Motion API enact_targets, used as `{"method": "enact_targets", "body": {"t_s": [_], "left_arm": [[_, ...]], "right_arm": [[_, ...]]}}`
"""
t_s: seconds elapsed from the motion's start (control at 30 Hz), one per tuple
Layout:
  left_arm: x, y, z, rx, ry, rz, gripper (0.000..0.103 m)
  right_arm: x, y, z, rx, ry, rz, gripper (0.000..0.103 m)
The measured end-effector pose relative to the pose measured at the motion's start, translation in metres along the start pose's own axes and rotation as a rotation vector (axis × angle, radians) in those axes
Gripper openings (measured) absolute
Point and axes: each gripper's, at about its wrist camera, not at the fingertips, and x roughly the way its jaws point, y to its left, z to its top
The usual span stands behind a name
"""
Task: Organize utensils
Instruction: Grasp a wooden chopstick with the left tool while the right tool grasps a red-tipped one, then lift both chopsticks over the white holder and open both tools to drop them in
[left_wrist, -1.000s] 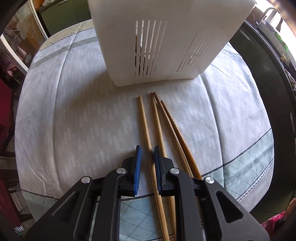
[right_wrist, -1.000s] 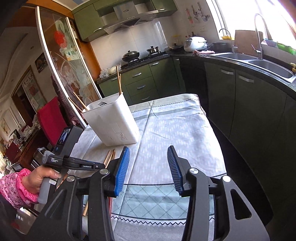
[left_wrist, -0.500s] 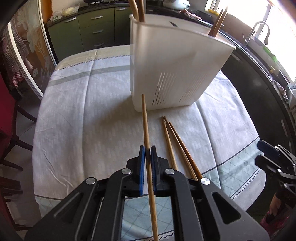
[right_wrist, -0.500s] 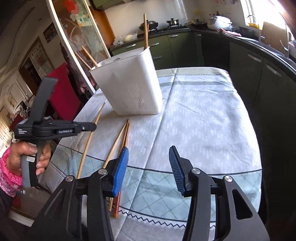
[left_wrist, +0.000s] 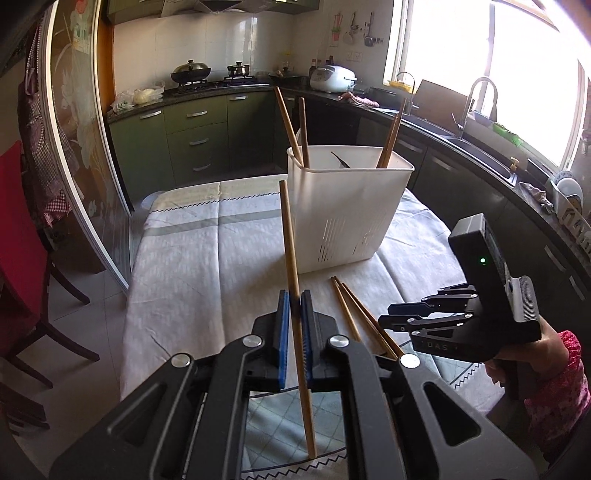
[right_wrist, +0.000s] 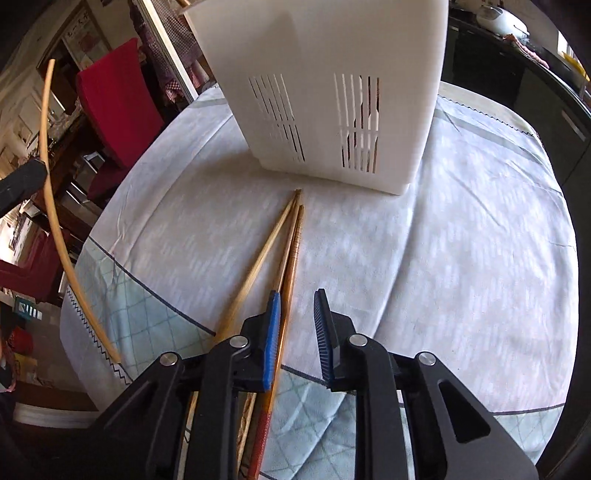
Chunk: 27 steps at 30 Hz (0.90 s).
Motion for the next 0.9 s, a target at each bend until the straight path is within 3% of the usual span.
{"method": "enact_targets", "body": {"t_s": [0.37,0.47,0.6,0.83,0.9], "left_arm": [[-0.003,0.003,-0.005,0.004,-0.013,-0.028,0.006],[-0.002,0.002,-0.005,0.01,-0.012,-0.031,0.006],[-0.001,0.0,-0.006,0.015,-0.004,-0.035,0.006],[0.002,-0.001,-0.005,0.017,0.001,-0.037,0.006],[0.01,-0.001,-0.004,0.021,0.042,-0.036,0.006]], "right_arm": [[0.019,0.03,0.005,-0.094,0.042,-0.112,0.019],[0.025,0.032,0.012,-0.083,0.047,-0.112,0.018],[0.027,0.031,0.019,-0.066,0.034,-0.103,0.007],[0.005,0.015,0.016,-0.012,-0.032,-0.077,0.007],[-0.006,0.013,0.016,-0.002,-0.051,-0.076,0.007]]}}
